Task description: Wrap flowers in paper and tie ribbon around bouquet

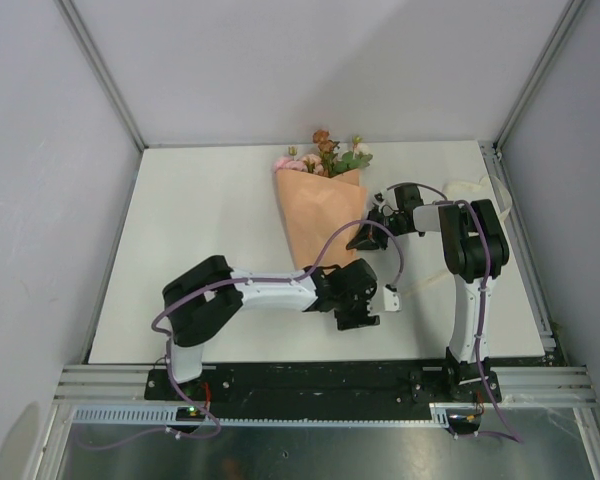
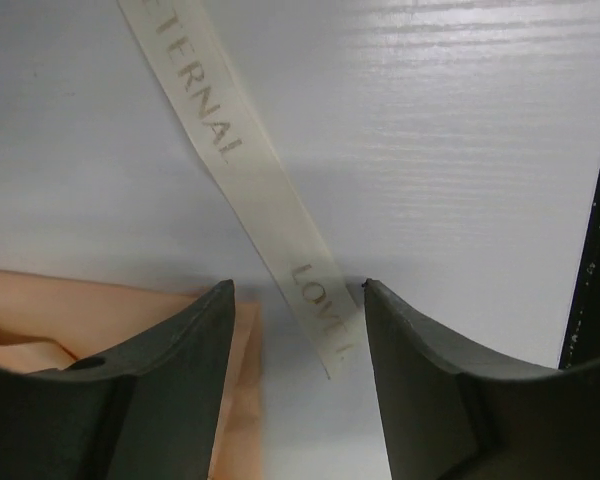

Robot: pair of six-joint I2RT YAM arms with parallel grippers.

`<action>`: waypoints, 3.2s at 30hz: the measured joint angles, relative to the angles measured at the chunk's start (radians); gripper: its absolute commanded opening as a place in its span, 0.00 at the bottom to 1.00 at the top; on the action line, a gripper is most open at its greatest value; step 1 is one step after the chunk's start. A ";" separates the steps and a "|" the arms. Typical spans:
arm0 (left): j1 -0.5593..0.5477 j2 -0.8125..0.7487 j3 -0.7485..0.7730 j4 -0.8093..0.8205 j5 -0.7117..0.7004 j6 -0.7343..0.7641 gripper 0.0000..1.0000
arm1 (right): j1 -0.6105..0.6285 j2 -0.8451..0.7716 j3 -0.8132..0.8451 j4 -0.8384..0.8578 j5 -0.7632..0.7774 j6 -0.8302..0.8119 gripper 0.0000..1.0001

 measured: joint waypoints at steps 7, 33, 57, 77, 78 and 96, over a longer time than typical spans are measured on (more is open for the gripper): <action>-0.011 0.031 0.021 0.041 -0.025 0.003 0.21 | 0.000 0.000 0.000 0.000 0.000 -0.001 0.00; 0.044 -0.003 0.047 -0.133 0.057 -0.143 0.52 | 0.000 0.000 0.004 -0.007 0.000 -0.020 0.00; 0.031 0.107 0.114 0.042 -0.068 -0.252 0.15 | 0.000 0.000 0.004 -0.007 -0.001 -0.023 0.00; 0.012 -0.013 -0.029 0.027 0.006 -0.111 0.00 | 0.000 0.000 0.005 -0.008 -0.002 -0.034 0.00; 0.013 -0.026 -0.041 0.013 0.014 -0.107 0.00 | 0.000 0.000 0.005 -0.008 -0.003 -0.034 0.00; 0.082 -0.247 -0.259 -0.164 0.038 0.056 0.00 | -0.027 -0.012 0.005 -0.053 -0.078 0.013 0.00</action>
